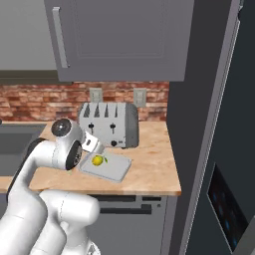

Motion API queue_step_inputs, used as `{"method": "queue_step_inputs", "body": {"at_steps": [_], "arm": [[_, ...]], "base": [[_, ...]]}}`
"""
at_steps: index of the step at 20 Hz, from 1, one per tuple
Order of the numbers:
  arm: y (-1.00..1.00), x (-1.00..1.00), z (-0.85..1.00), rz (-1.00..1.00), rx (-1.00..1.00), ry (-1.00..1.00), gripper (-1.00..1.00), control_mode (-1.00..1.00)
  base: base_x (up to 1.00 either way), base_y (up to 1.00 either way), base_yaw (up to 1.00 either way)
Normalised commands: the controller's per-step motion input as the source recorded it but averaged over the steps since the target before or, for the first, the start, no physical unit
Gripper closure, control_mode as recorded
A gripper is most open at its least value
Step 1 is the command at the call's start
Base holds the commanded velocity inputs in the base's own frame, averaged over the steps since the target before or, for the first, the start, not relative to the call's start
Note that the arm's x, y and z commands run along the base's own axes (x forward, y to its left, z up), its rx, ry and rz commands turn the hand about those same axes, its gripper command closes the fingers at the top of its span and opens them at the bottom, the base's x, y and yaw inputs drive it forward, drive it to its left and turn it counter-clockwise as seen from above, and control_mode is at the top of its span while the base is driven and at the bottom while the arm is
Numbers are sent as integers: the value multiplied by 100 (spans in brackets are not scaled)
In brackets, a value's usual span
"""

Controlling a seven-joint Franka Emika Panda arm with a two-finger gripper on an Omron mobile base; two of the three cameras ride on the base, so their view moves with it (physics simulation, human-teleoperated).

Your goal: Take the bell pepper and lemon out of the freezer and place them in the tupperware container on the counter. Then put the tupperware containing the vegetables back in the freezer.

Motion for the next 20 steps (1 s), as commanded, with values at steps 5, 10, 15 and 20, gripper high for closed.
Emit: {"method": "queue_step_inputs", "body": {"at_steps": [5, 10, 15, 20], "arm": [[0, -100, 89, 0, 0, -27, -100, -100], [-8, -100, 69, 0, 0, -24, -100, -100], [-3, -100, 42, 0, 0, -17, -100, -100], [-3, -100, 18, 0, 0, -15, -100, -100]], "base": [[0, 0, 0], [0, 0, 0], [0, 0, 0], [0, 0, 0]]}}
